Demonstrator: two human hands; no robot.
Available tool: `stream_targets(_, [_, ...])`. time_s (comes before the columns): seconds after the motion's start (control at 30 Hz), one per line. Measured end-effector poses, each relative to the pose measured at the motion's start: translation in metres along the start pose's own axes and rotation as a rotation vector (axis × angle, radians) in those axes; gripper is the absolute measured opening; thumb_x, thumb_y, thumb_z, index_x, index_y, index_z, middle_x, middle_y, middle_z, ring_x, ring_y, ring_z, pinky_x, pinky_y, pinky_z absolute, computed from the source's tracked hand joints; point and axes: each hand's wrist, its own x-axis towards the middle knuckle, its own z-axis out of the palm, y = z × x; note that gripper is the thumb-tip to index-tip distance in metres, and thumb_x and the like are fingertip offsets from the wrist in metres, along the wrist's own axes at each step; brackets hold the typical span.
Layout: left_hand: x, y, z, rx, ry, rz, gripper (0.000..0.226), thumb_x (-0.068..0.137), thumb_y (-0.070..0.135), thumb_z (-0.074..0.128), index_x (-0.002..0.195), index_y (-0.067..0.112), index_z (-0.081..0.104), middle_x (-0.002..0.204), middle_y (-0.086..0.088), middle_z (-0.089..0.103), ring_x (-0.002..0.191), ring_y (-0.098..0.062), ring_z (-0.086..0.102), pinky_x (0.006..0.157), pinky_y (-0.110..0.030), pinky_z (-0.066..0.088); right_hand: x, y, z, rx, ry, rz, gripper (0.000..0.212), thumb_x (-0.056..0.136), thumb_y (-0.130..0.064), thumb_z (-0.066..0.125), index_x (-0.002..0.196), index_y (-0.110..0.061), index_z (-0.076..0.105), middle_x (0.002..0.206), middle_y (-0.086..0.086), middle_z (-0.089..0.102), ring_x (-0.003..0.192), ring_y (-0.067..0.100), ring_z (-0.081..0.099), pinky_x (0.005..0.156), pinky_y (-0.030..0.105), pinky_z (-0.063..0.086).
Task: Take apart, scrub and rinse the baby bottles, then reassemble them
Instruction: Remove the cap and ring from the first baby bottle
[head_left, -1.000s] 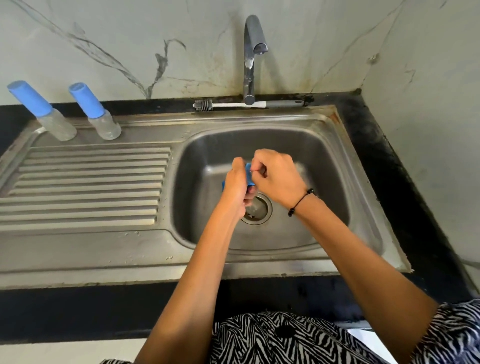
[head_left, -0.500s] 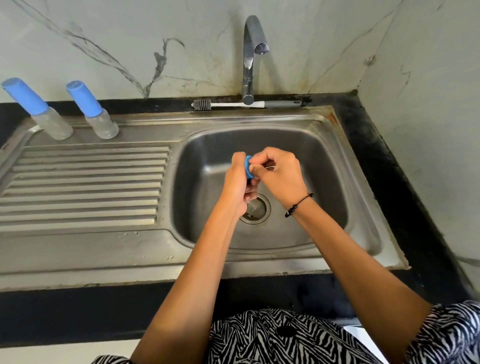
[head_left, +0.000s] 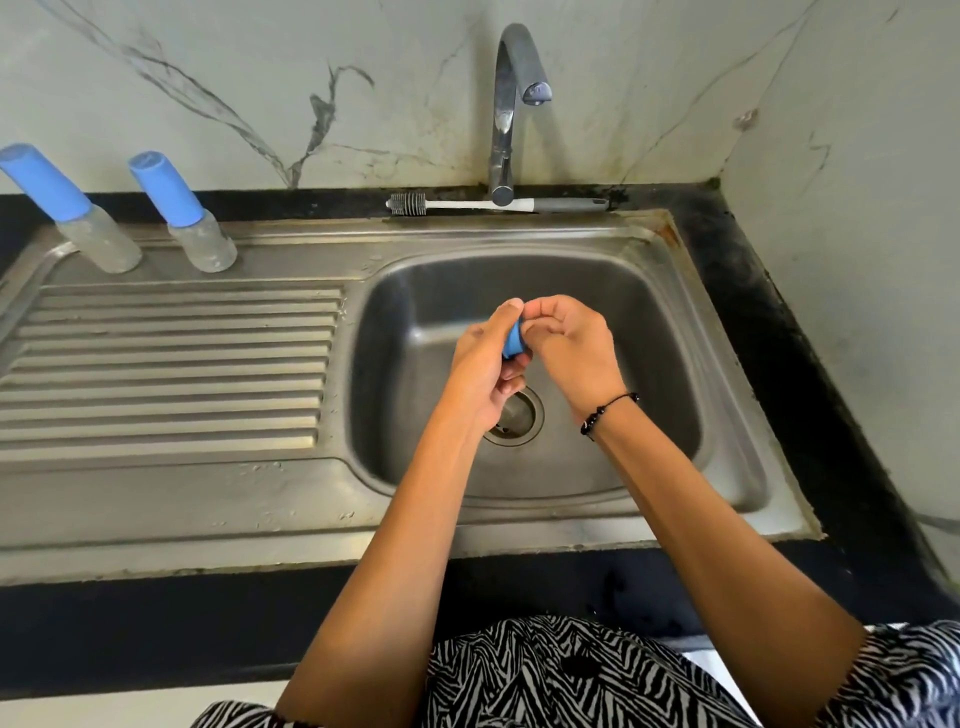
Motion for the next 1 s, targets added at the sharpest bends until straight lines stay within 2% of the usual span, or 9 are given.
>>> stream_targets(0.1, [0.006,0.000,-0.005,-0.040,0.002,0.003,0.021,0.092,0.031,0.059,0.082,0.013,0.052,0.059,0.000,0.044,0.039,-0.006,0.032,0.037,-0.017,0.023,0.001,0.003,0.003,-0.018,-0.098,0.008,0.023,0.083,-0.002,0.053,0.090,-0.024,0.055,0.085,0.002,0.071,0.080,0.012,0.066,0.077,0.024,0.052])
stream_targets(0.2, [0.007,0.000,-0.010,0.090,-0.030,-0.001,0.026,0.093,0.035,0.057,0.079,0.013,0.056,0.057,-0.001,0.052,0.041,-0.007,0.033,0.040,-0.019,0.022,0.003,0.012,0.000,0.092,-0.067,0.069,0.026,0.082,0.001,0.056,0.088,-0.024,0.053,0.077,-0.002,0.068,0.070,0.011,0.065,0.070,0.021,0.049])
stream_targets(0.3, [0.008,-0.004,-0.012,0.178,-0.046,-0.046,0.035,0.094,0.045,0.052,0.093,0.010,0.053,0.062,-0.003,0.056,0.044,-0.008,0.036,0.043,-0.020,0.023,0.006,0.024,-0.005,0.143,-0.091,0.108,0.030,0.081,0.003,0.059,0.099,-0.021,0.054,0.084,-0.003,0.060,0.065,0.009,0.060,0.064,0.021,0.048])
stream_targets(0.4, [0.012,-0.010,-0.015,0.213,-0.021,-0.113,0.036,0.098,0.046,0.042,0.108,0.012,0.048,0.059,0.000,0.054,0.043,-0.008,0.039,0.046,-0.021,0.027,0.011,0.035,-0.007,-0.025,-0.250,0.056,0.042,0.076,-0.002,0.067,0.108,-0.028,0.058,0.100,-0.006,0.055,0.077,0.009,0.056,0.076,0.029,0.053])
stream_targets(0.6, [0.022,-0.027,-0.029,0.399,-0.009,-0.215,0.012,0.100,0.012,0.045,0.094,0.013,0.055,0.074,-0.006,0.053,0.050,-0.011,0.041,0.045,-0.019,0.036,0.022,0.063,-0.009,-0.203,-0.302,0.203,0.033,0.074,-0.003,0.069,0.102,-0.018,0.060,0.084,-0.005,0.056,0.075,0.015,0.055,0.070,0.032,0.053])
stream_targets(0.7, [0.030,-0.041,-0.040,0.642,0.075,-0.233,0.012,0.095,0.004,0.048,0.095,0.015,0.054,0.072,-0.004,0.049,0.052,-0.010,0.038,0.042,-0.019,0.033,0.027,0.080,-0.009,-0.384,-0.355,0.243,0.037,0.080,-0.004,0.062,0.115,-0.014,0.060,0.082,-0.004,0.051,0.079,0.016,0.051,0.076,0.031,0.052])
stream_targets(0.8, [0.034,-0.053,-0.048,0.880,0.100,-0.296,0.019,0.090,0.001,0.050,0.100,0.017,0.049,0.073,-0.002,0.042,0.057,-0.012,0.036,0.049,-0.023,0.031,0.032,0.092,-0.008,-0.579,-0.448,0.202,0.039,0.081,0.000,0.058,0.118,-0.013,0.061,0.096,-0.003,0.051,0.087,0.014,0.048,0.081,0.024,0.045])
stream_targets(0.93, [0.038,-0.062,-0.057,1.205,0.043,-0.338,0.033,0.088,-0.001,0.048,0.120,0.007,0.048,0.104,-0.010,0.051,0.080,-0.023,0.055,0.055,-0.026,0.040,0.039,0.110,0.000,-0.783,-0.546,0.267,0.019,0.081,-0.004,0.062,0.095,-0.016,0.063,0.104,0.008,0.059,0.095,0.023,0.056,0.073,0.023,0.040])
stream_targets(1.0, [0.041,-0.064,-0.062,1.311,0.036,-0.373,0.034,0.088,0.003,0.050,0.122,0.005,0.047,0.113,-0.013,0.053,0.093,-0.026,0.058,0.057,-0.025,0.043,0.042,0.116,0.005,-0.903,-0.603,0.251,0.015,0.083,-0.012,0.065,0.097,-0.011,0.063,0.109,0.012,0.062,0.096,0.025,0.058,0.075,0.026,0.043])
